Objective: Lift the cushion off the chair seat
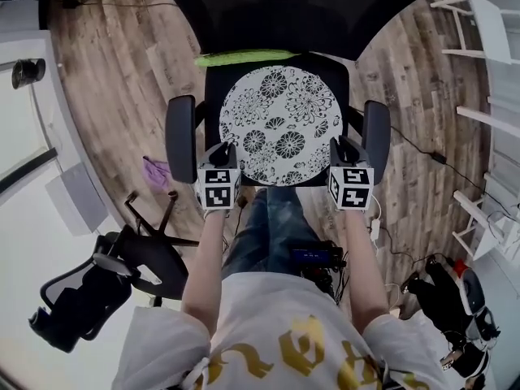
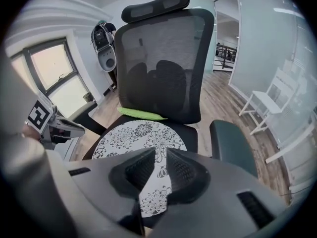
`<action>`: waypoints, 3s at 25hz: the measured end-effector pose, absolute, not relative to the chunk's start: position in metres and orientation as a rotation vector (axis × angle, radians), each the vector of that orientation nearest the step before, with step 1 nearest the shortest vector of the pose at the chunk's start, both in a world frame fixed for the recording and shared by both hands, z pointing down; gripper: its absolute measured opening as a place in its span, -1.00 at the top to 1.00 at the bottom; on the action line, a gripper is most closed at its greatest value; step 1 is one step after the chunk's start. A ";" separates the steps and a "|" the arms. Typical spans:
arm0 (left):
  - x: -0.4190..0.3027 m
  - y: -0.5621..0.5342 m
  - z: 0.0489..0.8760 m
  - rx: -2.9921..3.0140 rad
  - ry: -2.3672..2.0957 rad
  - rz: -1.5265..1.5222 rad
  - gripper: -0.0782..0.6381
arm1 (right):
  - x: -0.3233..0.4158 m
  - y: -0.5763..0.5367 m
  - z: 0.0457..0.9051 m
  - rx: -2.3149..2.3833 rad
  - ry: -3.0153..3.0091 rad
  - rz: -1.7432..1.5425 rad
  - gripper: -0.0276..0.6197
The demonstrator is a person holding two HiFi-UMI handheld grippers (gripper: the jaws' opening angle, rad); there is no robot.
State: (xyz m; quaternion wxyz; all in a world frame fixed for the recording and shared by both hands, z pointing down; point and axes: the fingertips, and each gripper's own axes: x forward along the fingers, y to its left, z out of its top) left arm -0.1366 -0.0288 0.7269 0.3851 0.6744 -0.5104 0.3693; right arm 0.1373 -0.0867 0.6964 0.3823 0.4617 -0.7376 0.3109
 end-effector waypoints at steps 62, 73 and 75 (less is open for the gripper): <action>-0.172 -0.005 0.865 1.236 -1.328 1.031 0.72 | 0.138 -0.135 0.857 0.850 -1.628 0.550 0.79; -0.164 -0.012 0.816 1.307 -1.330 1.020 0.72 | 0.128 -0.125 0.804 0.942 -1.666 0.672 0.79; -0.164 -0.015 0.806 1.309 -1.333 1.001 0.72 | 0.131 -0.124 0.791 0.962 -1.678 0.688 0.79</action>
